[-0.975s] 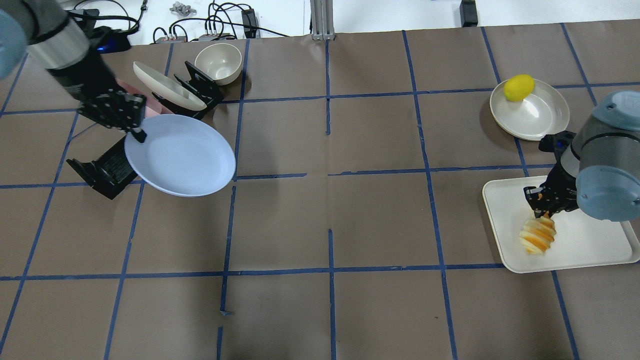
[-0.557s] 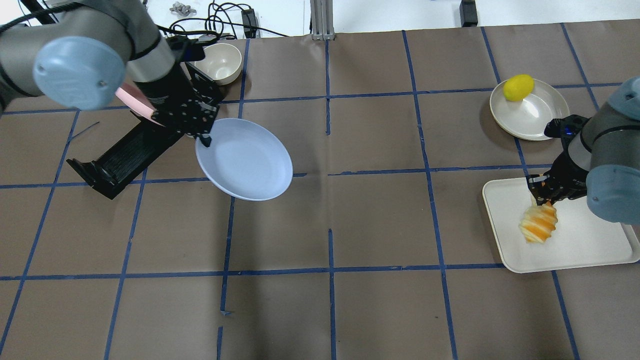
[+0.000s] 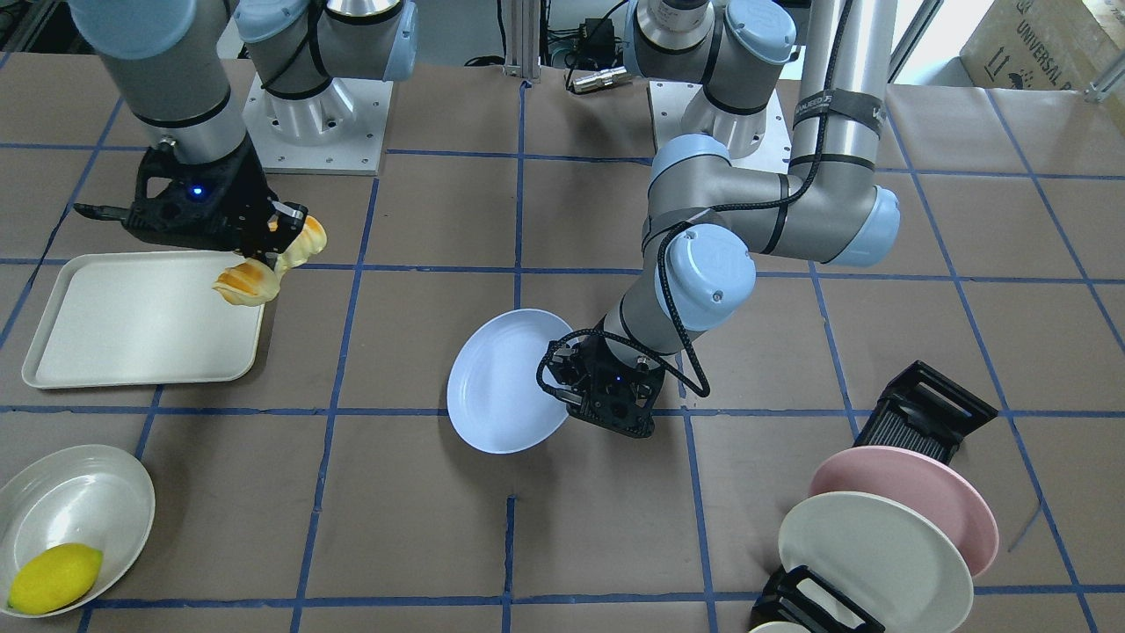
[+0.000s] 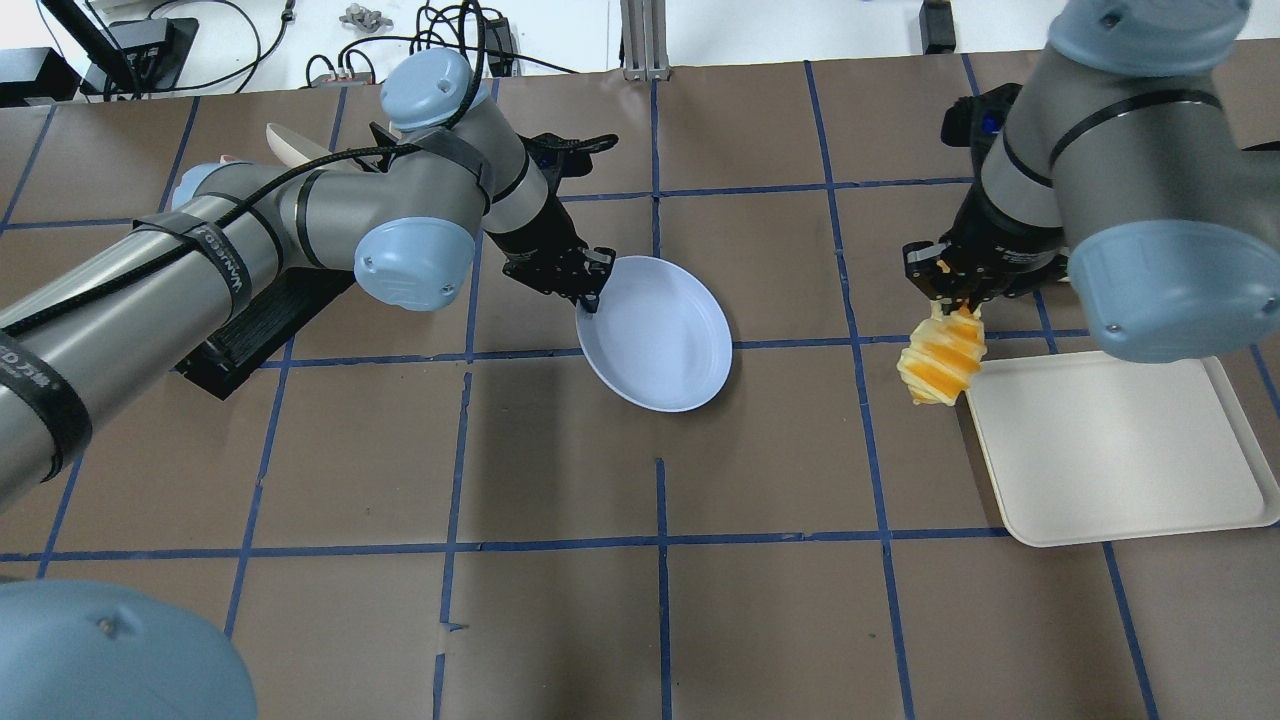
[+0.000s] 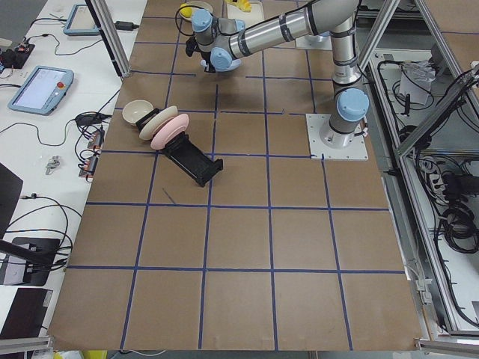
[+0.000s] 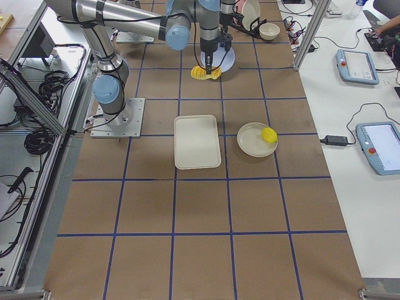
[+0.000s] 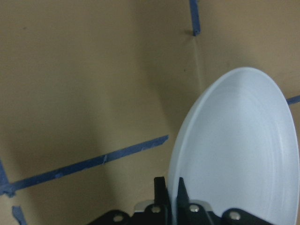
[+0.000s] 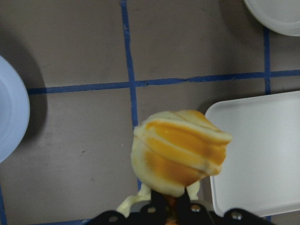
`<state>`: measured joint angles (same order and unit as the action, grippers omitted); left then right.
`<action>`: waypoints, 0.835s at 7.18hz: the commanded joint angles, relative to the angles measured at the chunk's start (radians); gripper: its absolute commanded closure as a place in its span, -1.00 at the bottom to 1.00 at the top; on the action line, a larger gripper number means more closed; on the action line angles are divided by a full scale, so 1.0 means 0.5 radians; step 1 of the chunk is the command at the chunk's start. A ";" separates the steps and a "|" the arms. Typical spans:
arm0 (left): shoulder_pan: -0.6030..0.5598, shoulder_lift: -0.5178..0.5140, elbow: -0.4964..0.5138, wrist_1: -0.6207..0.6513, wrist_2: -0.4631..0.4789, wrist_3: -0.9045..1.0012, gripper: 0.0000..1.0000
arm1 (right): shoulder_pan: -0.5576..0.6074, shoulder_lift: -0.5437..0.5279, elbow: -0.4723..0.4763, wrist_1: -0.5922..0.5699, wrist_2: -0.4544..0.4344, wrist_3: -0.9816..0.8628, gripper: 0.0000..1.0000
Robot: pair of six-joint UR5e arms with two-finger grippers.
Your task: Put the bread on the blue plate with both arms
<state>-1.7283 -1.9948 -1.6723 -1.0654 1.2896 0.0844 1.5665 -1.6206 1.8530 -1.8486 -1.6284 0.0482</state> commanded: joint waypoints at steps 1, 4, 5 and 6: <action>0.063 0.022 0.031 0.029 0.025 0.003 -0.60 | 0.232 0.136 -0.037 -0.161 0.014 0.127 0.97; 0.339 0.341 0.022 -0.321 0.132 0.009 -0.93 | 0.416 0.436 -0.293 -0.282 0.213 0.143 0.97; 0.379 0.454 0.028 -0.460 0.285 0.018 -0.95 | 0.499 0.568 -0.452 -0.273 0.216 0.146 0.97; 0.379 0.586 0.052 -0.620 0.484 0.018 -0.99 | 0.606 0.730 -0.551 -0.276 0.219 0.140 0.96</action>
<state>-1.5516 -1.7795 -1.6576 -1.2796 1.4277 0.0916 1.8106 -1.3477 1.6493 -1.9856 -1.5261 0.1192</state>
